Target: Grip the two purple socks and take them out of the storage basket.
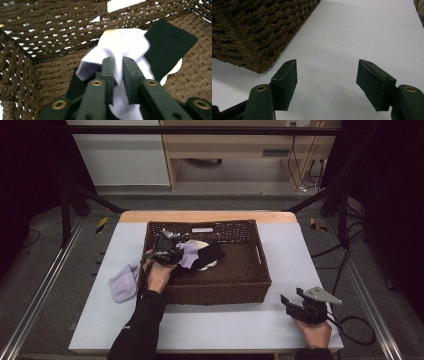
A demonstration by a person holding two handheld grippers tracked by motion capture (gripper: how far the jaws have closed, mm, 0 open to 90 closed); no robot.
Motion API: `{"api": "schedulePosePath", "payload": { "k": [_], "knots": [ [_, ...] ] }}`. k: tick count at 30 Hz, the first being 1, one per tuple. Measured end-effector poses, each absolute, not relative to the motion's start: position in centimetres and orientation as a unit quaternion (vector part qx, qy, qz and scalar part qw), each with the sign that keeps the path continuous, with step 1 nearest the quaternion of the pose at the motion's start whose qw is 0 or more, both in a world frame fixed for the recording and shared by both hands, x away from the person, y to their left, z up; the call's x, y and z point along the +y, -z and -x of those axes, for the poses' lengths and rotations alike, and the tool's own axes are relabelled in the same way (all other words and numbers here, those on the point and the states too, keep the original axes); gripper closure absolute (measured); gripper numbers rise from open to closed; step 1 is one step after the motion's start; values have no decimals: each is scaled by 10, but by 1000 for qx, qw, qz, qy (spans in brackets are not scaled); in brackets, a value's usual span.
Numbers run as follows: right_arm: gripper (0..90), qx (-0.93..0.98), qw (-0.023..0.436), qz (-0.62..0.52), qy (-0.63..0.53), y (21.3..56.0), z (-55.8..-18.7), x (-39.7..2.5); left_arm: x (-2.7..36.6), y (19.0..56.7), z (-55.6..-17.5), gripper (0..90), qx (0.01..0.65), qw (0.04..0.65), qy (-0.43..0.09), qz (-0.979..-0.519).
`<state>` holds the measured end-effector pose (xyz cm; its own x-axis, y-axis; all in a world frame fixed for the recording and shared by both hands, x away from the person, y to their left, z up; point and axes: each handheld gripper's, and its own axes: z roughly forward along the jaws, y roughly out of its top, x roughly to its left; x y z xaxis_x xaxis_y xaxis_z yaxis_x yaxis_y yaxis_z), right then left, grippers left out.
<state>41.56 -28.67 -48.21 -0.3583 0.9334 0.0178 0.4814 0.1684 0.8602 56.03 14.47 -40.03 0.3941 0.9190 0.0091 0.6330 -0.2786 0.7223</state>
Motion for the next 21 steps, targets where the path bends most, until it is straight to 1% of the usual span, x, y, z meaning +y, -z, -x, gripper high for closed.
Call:
{"api": "schedulePosePath", "payload": {
  "k": [2,3,5,12,18,19,21],
  "knots": [
    [331,713,274,-496,-413,482,-416,-287,145,401,-561,774,508,326,-218,-767],
    [331,713,273,-497,-413,482,-416,-287,145,401,-561,789,508,326,-218,-767],
    [331,713,273,-497,-413,482,-416,-286,145,401,-562,853,511,324,-208,-769],
    [331,712,272,-498,-414,481,-415,-287,145,399,-560,870,505,332,-206,-770],
    [332,711,276,-497,-414,481,-415,-288,148,391,-554,871,488,380,-216,-756],
    [332,711,276,-497,-414,481,-415,-288,148,391,-554,871,488,380,-216,-756],
    [332,712,277,-496,-413,482,-416,-287,149,383,-550,871,478,406,-225,-745]
  ]
}}
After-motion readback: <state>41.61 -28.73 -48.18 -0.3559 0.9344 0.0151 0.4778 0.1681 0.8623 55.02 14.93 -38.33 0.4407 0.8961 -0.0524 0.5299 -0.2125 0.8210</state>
